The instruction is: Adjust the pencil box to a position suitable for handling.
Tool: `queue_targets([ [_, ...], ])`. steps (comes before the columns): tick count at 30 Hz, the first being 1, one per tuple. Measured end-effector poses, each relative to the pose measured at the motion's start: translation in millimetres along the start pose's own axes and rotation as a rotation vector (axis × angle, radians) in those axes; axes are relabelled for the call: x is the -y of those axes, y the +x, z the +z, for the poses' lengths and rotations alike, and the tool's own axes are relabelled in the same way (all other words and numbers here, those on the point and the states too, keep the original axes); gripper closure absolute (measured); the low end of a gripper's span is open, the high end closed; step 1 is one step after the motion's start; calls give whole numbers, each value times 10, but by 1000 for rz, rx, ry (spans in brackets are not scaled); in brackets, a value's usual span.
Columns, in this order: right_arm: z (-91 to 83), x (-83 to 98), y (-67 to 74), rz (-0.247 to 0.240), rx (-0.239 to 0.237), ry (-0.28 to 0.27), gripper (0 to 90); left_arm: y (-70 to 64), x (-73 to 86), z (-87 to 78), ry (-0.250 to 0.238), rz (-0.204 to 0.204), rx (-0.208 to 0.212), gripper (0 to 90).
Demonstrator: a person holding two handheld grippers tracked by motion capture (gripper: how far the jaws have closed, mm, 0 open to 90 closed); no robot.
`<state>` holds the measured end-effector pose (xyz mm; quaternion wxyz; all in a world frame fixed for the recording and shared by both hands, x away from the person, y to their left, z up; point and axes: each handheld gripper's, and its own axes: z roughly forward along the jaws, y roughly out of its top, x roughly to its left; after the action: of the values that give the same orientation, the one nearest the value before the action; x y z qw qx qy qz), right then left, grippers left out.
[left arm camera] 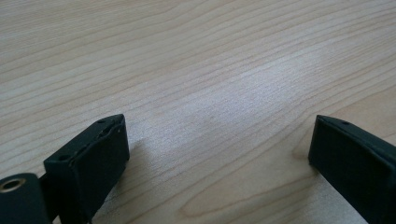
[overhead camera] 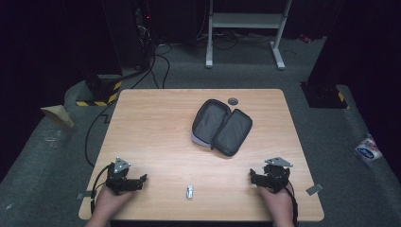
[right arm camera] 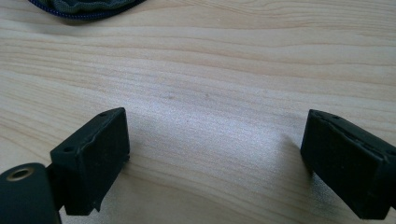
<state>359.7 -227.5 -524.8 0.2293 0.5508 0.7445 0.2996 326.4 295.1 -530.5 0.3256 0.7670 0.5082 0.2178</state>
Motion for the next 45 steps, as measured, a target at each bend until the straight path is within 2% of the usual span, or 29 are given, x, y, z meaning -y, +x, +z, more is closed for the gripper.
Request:
queue_targets([
  [14, 1, -2, 4, -16, -13, -2, 86, 18, 13, -19, -4, 6, 6, 73],
  [16, -7, 0, -3, -17, -14, -11, 125, 18, 7, -10, -4, -1, 7, 71],
  [17, -14, 1, -8, -7, -8, -29, 125, 22, 4, -8, -5, 1, 5, 71],
  [22, -36, 2, -3, -11, -2, -51, 132, 28, -3, -4, -2, 3, 3, 70],
  [25, -44, -18, 15, 3, -23, -72, 140, 29, -1, -5, -1, 4, 5, 71],
  [28, -9, -61, 122, -12, -35, -73, 150, 33, -1, -5, -3, 8, 7, 71],
  [30, -5, -68, 142, -13, -39, -76, 151, 34, -1, -4, -3, 9, 8, 71],
  [32, 2, -93, 237, -25, -61, -82, 158, 36, -4, -3, 0, 13, 12, 70],
  [33, 2, -93, 237, -25, -61, -82, 158, 36, -4, -3, 0, 13, 12, 70],
  [34, -6, -125, 302, -29, -83, -88, 158, 34, -11, 4, 1, 13, 16, 69],
  [35, -6, -125, 302, -29, -83, -88, 158, 34, -11, 4, 1, 13, 16, 68],
  [36, -23, -162, 374, -45, -91, -103, 158, 35, -22, 17, 0, 19, 19, 67],
  [45, -8, -310, 610, -53, -142, -140, 169, 33, -23, 17, 0, 21, 20, 69],
])
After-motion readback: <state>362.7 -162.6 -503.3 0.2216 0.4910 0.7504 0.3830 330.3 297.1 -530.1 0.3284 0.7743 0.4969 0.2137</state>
